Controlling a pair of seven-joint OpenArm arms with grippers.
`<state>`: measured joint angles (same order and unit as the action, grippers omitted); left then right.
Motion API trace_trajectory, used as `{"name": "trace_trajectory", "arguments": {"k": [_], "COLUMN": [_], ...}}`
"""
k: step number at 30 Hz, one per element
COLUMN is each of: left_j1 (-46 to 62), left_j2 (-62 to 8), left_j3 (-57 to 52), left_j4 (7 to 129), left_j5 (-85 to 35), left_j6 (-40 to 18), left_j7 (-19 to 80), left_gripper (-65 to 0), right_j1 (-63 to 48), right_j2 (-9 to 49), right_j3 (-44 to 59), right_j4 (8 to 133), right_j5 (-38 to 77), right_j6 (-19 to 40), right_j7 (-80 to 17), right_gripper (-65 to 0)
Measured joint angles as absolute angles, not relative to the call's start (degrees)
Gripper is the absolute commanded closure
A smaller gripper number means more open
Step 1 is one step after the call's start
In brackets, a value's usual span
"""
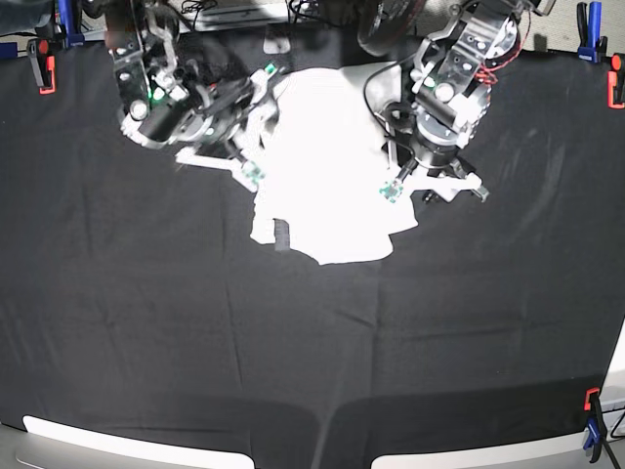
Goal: Layout the t-shirt on the table in an organized manner, then fold the t-shirt properly
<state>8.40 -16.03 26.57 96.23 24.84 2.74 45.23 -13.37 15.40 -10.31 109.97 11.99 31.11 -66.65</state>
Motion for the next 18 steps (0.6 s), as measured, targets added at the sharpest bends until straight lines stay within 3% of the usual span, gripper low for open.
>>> {"name": "trace_trajectory", "arguments": {"k": [4,12,15,18], "left_j1": [9.91,13.96,14.61,15.16], "left_j2": [-16.75,-24.56,-30.15,-32.58], "left_j3": [26.2,26.61,26.44,26.46], "left_j4": [98.5,117.36,118.85,118.85], "left_j5": [31.27,23.4,16.03,12.78], "left_j6": [15.35,16.14,20.14,20.38], "left_j7": [49.98,49.3,49.34,49.52], "left_gripper": [-26.6,-26.6,-26.6,-26.6], "right_j1": [-13.65,-14.52,-17.06,-20.84], "right_j2": [16.38,16.58,16.78,16.51], "right_j3": [-9.3,1.76,6.72,11.81], "right_j4": [109.95,113.06,114.91,115.94], "right_j5": [8.45,12.08,17.72,21.65], "right_j6": [28.38,28.4,29.5,32.42], "right_j7": [-66.65,-66.67,-66.59,-66.52], "right_gripper": [-24.2,-24.2,-24.2,-24.2]}}
